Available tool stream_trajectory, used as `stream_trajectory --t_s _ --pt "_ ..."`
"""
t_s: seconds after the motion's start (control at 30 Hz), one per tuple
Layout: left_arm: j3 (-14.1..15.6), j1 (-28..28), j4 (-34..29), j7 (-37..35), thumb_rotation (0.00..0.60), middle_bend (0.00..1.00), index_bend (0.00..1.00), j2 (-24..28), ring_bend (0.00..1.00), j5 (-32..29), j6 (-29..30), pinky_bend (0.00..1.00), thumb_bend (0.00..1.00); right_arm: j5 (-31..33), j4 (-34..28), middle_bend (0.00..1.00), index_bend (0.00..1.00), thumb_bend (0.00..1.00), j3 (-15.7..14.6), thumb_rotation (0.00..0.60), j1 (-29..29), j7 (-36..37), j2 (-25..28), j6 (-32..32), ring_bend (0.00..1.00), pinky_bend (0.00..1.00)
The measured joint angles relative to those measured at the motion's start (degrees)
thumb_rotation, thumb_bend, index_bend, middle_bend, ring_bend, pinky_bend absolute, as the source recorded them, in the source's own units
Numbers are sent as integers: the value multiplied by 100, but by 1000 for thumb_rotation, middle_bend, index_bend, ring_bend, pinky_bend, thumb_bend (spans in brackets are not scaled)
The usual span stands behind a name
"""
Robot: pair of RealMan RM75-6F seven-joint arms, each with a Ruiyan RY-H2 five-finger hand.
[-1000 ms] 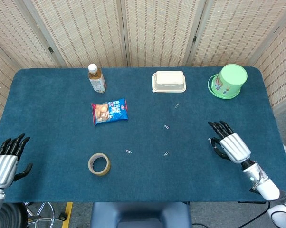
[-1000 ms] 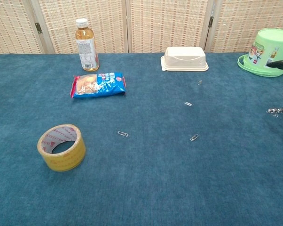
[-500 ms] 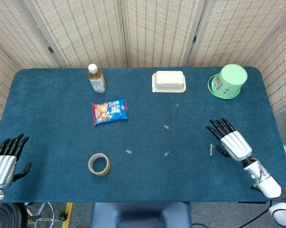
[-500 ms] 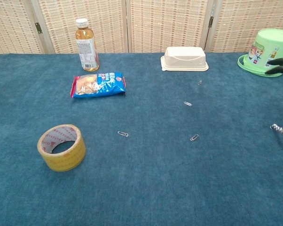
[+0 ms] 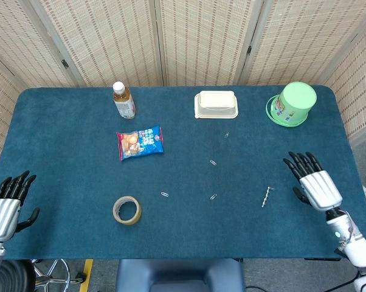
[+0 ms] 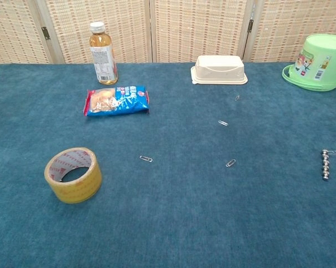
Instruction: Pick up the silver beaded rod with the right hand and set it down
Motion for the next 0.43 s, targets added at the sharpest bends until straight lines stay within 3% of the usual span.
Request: stream_trajectory --t_s 0.17,0.3,0.43 --pt "5 6 13 -28 600 66 0 7 110 5 3 100 424 1164 -1282 0 0 411 149 600 -696 -934 301 169 0 0" --pt "7 4 12 -7 600 66 0 1 110 15 7 100 423 1378 -1455 0 0 411 214 600 -1098 -1201 366 500 0 0" --pt "14 18 -13 91 600 66 0 -23 110 27 40 100 424 1297 -1468 0 0 411 245 600 -1258 -945 433 636 0 0"
